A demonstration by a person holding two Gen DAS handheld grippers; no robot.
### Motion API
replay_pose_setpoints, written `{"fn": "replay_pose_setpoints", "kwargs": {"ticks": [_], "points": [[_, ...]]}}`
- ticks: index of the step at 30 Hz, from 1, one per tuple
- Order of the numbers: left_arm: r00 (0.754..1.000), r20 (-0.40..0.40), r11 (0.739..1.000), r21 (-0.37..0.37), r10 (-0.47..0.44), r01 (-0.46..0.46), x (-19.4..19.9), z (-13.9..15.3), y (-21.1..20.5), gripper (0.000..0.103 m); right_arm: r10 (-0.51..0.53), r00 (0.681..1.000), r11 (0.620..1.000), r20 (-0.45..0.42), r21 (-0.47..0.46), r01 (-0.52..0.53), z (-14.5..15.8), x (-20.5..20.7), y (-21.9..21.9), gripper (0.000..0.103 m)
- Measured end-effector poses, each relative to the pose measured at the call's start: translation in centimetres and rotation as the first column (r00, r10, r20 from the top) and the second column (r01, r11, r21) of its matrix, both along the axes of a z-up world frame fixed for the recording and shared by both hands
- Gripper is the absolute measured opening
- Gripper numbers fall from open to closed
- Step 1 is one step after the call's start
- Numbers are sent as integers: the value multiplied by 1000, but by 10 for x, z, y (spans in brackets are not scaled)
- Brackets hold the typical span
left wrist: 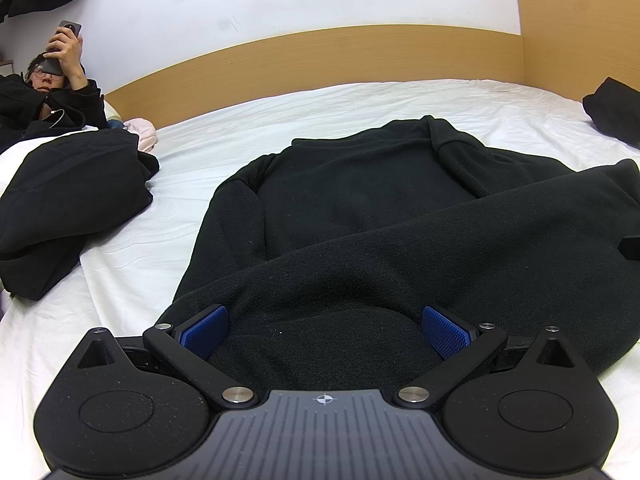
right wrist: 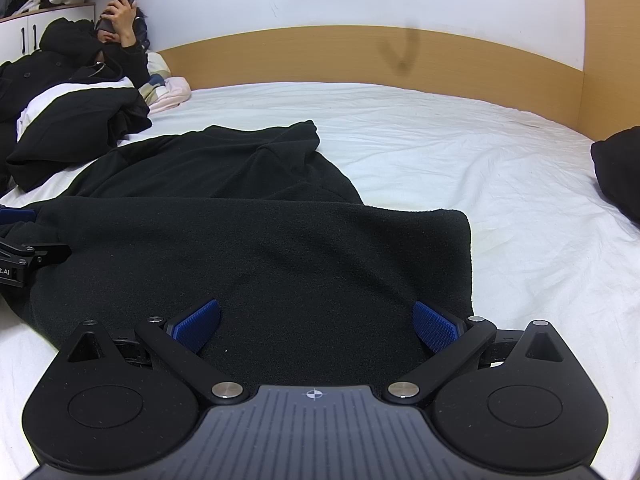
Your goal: Fold clothes
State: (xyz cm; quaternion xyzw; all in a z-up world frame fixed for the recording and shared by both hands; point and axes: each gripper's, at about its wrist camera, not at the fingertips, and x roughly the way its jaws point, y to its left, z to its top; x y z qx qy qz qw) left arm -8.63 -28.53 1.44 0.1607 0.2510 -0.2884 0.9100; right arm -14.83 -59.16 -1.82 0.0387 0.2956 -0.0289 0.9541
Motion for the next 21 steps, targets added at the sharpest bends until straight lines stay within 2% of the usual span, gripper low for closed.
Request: {"fn": "replay_pose_setpoints", "kwargs": {"ticks": [21], "points": [[1000, 2, 1000, -1, -1, 1, 0, 0, 1, 103, 1, 1000, 1000, 0, 0, -1, 0, 1, -1, 103]]}}
